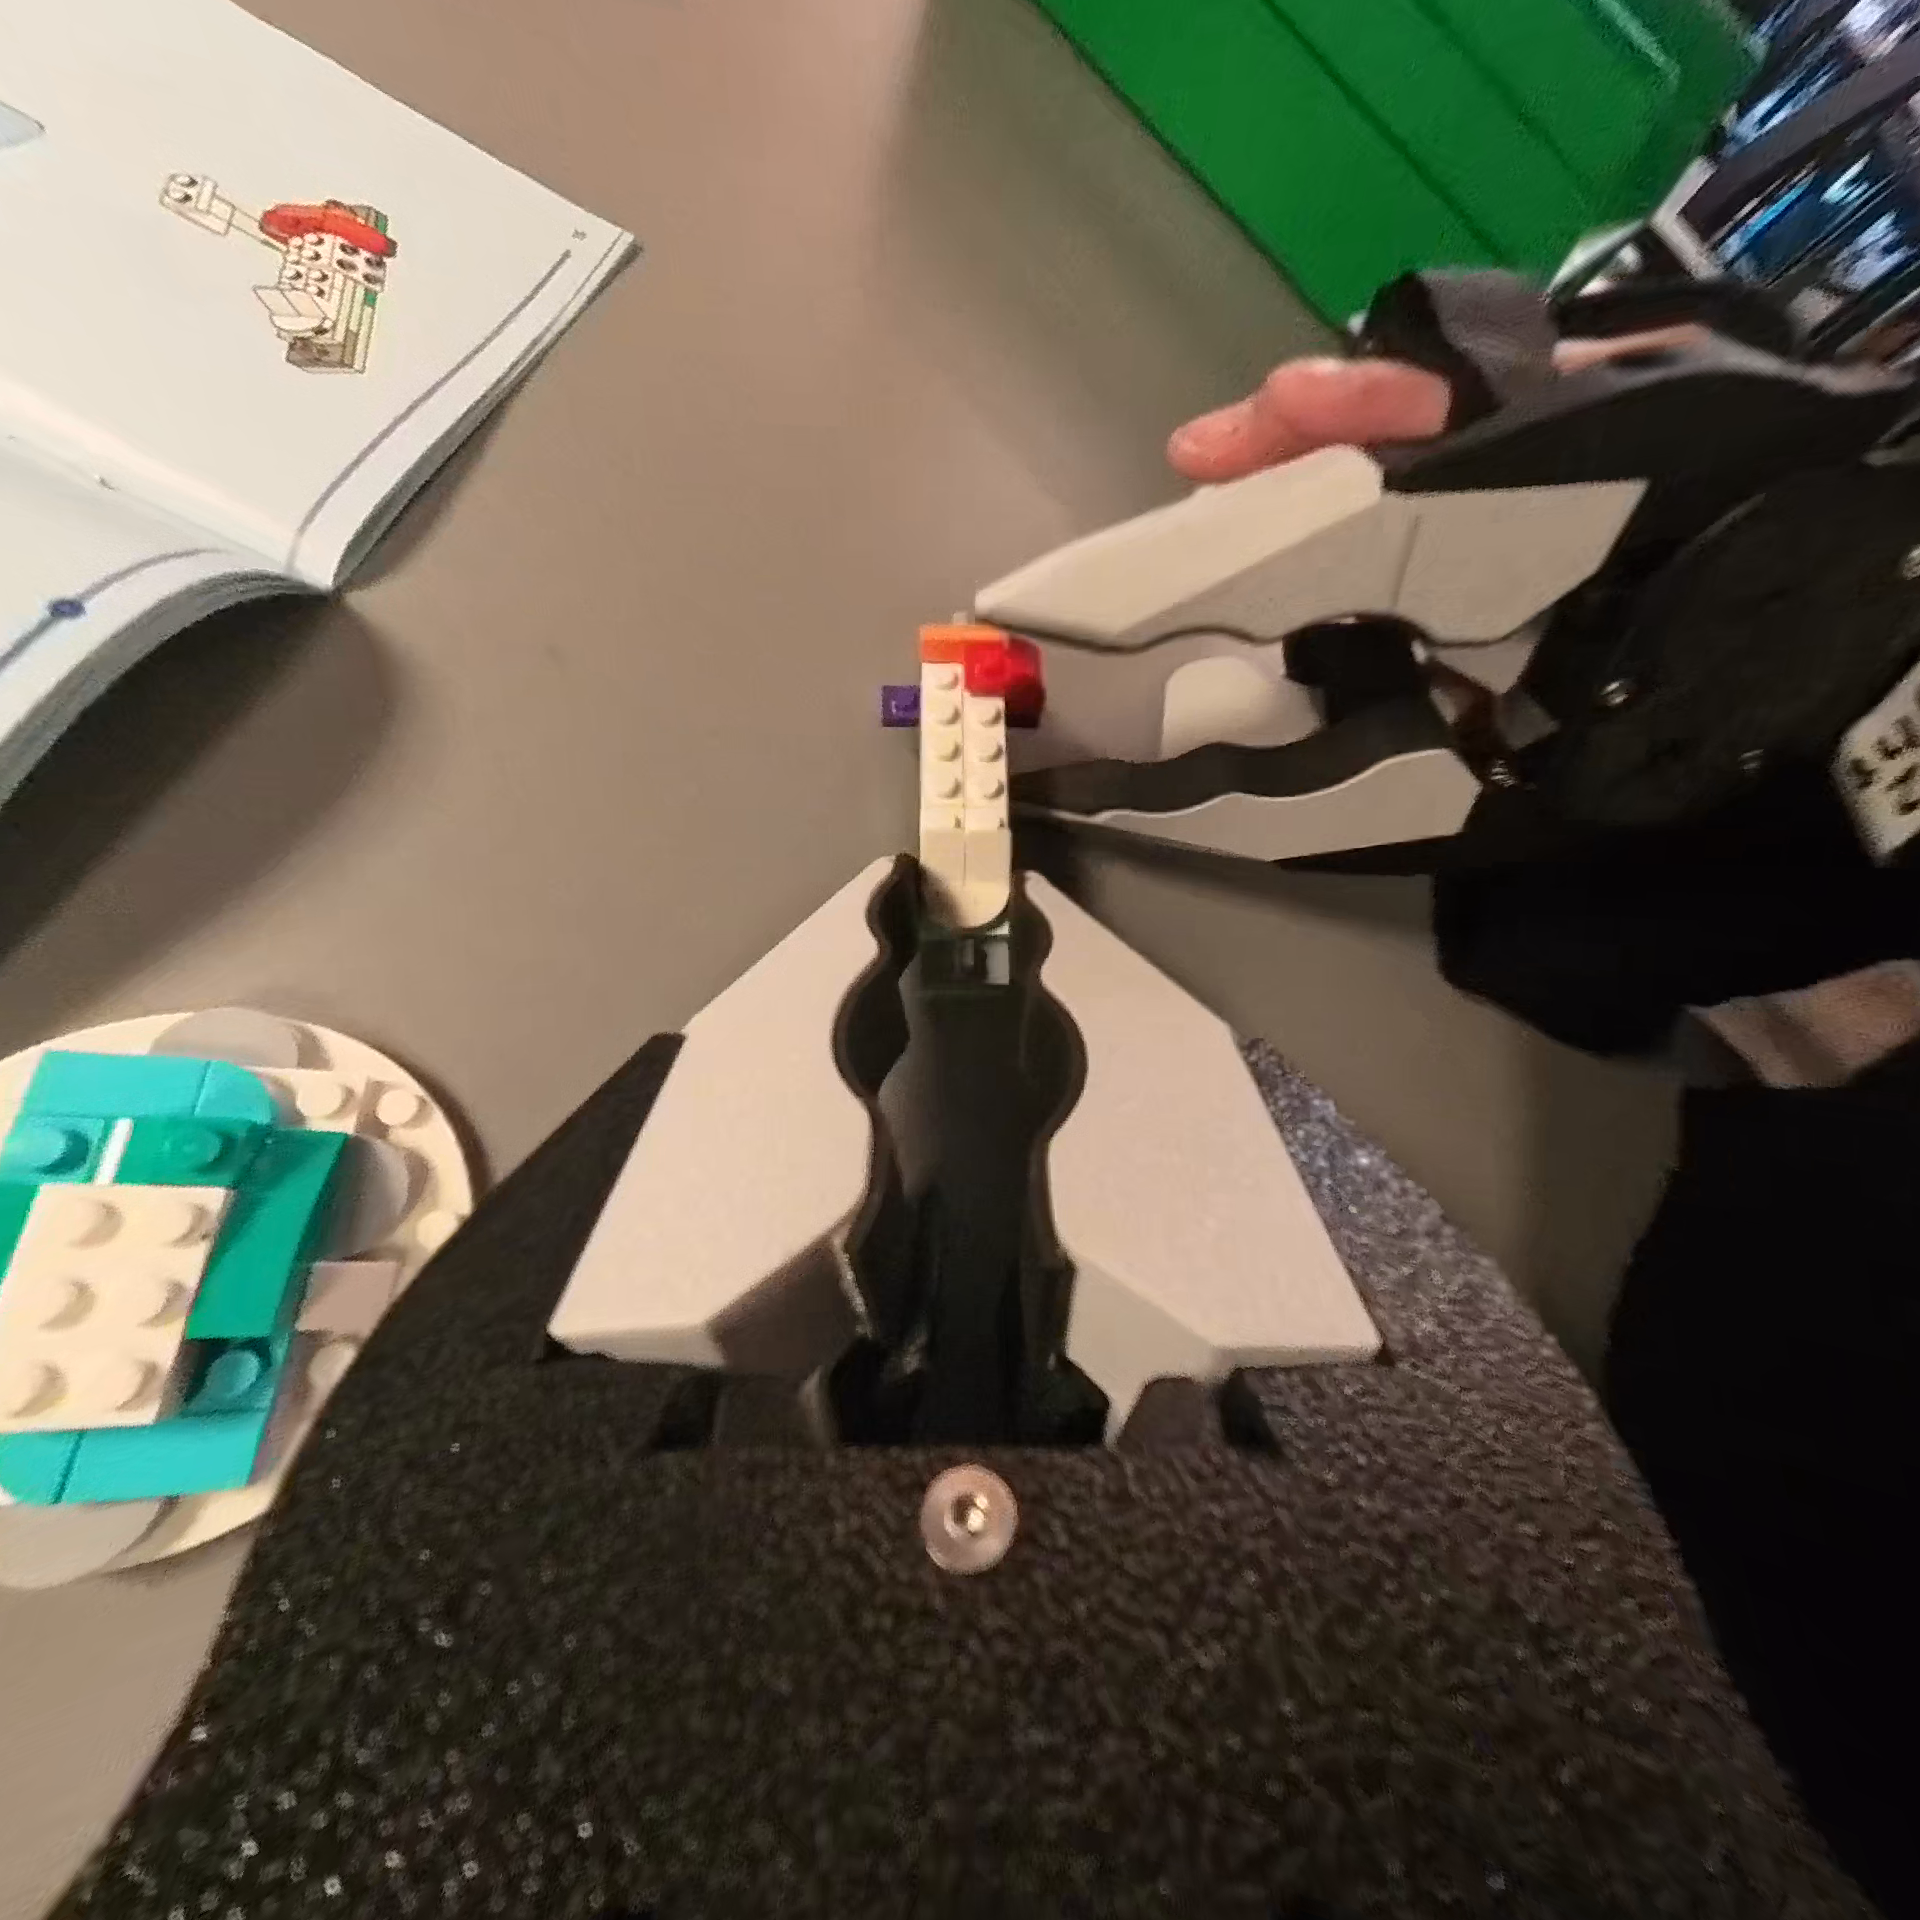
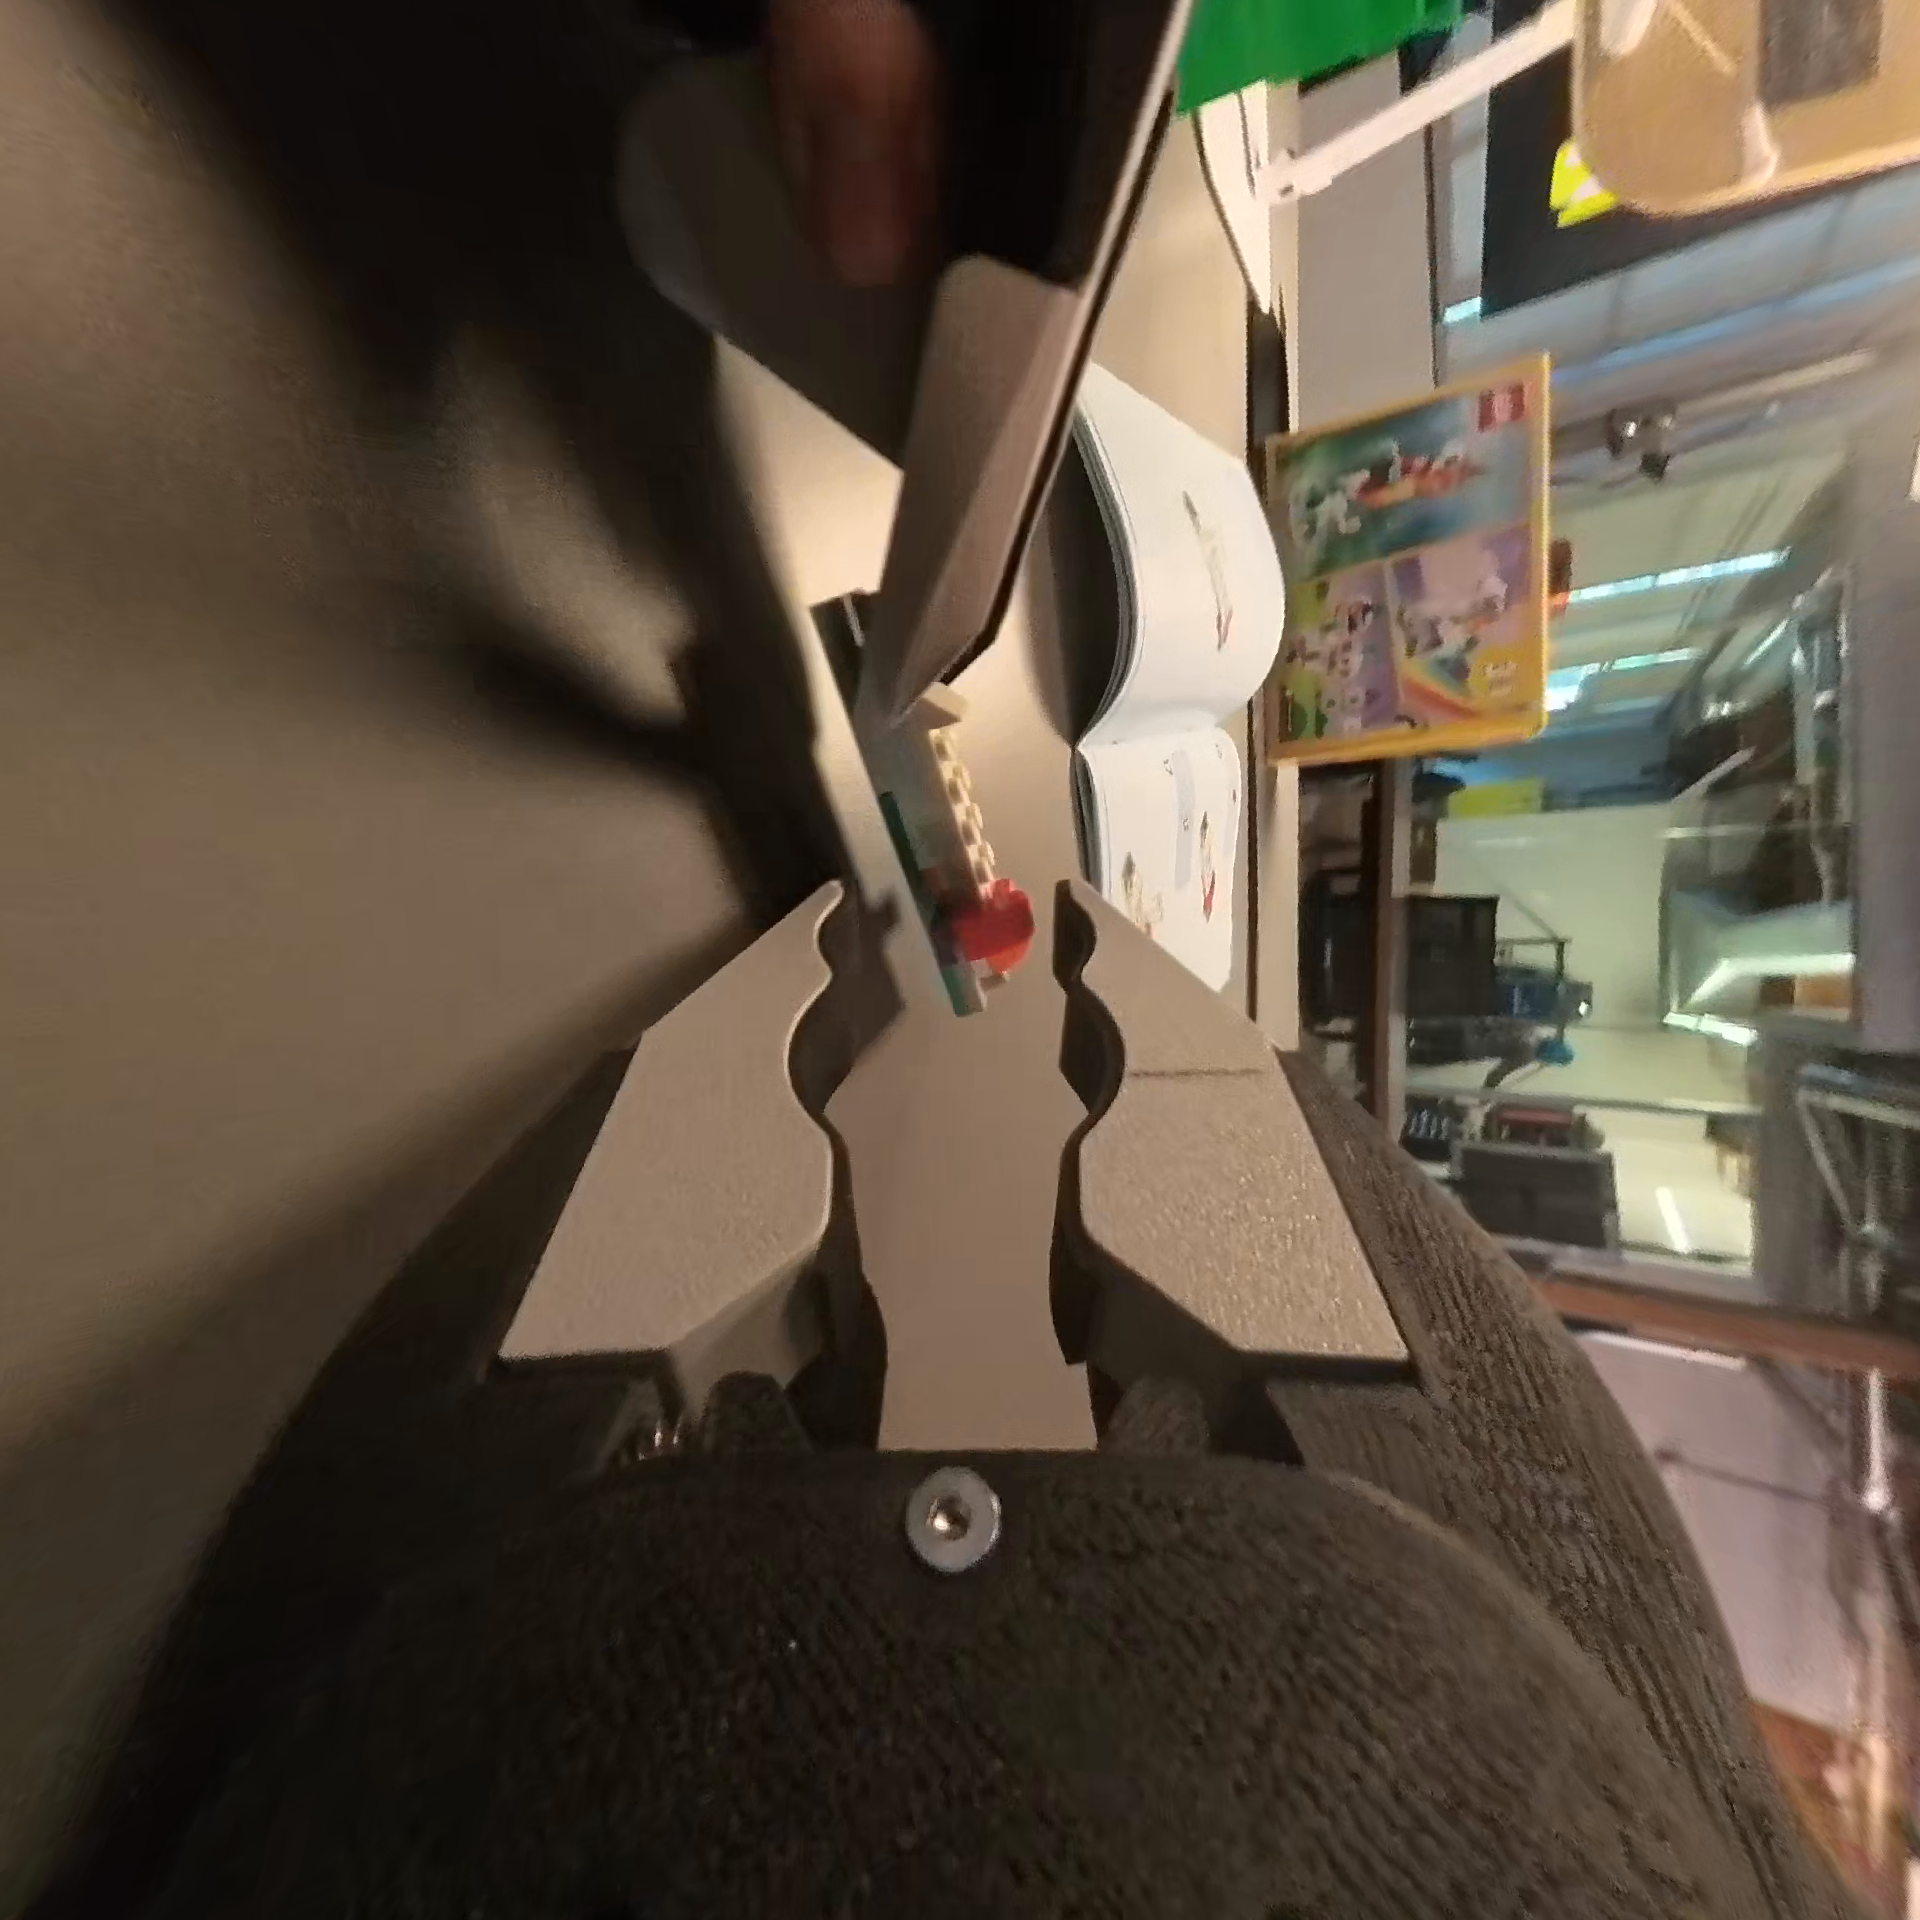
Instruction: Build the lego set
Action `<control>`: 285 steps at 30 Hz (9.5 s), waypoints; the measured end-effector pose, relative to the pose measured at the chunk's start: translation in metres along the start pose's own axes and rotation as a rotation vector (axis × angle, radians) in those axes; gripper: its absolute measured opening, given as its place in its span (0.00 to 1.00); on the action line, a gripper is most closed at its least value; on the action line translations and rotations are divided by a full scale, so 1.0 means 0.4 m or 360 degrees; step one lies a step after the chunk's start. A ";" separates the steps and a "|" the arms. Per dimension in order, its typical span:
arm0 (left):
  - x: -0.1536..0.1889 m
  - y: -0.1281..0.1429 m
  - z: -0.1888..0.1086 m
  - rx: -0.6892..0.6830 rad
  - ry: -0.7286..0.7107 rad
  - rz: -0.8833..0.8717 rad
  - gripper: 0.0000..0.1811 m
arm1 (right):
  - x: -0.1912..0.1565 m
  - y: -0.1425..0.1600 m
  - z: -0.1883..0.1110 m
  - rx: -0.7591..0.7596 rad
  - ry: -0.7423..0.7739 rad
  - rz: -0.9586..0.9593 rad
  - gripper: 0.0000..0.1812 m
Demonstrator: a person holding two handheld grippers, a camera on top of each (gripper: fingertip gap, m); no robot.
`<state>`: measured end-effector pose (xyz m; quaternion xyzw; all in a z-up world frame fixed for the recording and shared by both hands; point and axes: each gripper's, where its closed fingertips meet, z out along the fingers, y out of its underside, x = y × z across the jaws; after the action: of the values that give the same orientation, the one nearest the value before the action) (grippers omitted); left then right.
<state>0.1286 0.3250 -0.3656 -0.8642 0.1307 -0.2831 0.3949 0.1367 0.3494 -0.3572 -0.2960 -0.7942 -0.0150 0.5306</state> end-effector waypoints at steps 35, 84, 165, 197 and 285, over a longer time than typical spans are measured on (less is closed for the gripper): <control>-0.010 -0.015 -0.019 0.0083 0.0165 -0.0274 0.08 | 0.010 0.001 0.014 0.0151 -0.0104 0.0203 0.17; -0.020 0.086 -0.275 -0.0012 -0.0388 0.0072 0.19 | -0.086 0.004 -0.066 -0.0293 -0.0490 0.1657 0.09; 0.025 -0.059 -0.334 0.0912 -0.0005 -0.0406 0.03 | 0.127 -0.362 -0.002 0.0991 -0.0006 0.0570 0.07; 0.071 0.048 -0.151 -0.0081 -0.0049 0.0394 0.03 | -0.076 -0.054 -0.069 0.0090 -0.0884 0.1436 0.19; -0.069 -0.039 0.007 -0.0170 -0.0243 0.0613 0.03 | -0.038 -0.021 0.040 -0.0298 -0.0282 0.1800 0.12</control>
<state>0.1081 0.3496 -0.3659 -0.8619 0.2779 -0.1287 0.4041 0.1233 0.3407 -0.3747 -0.7200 -0.5493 0.2256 0.3592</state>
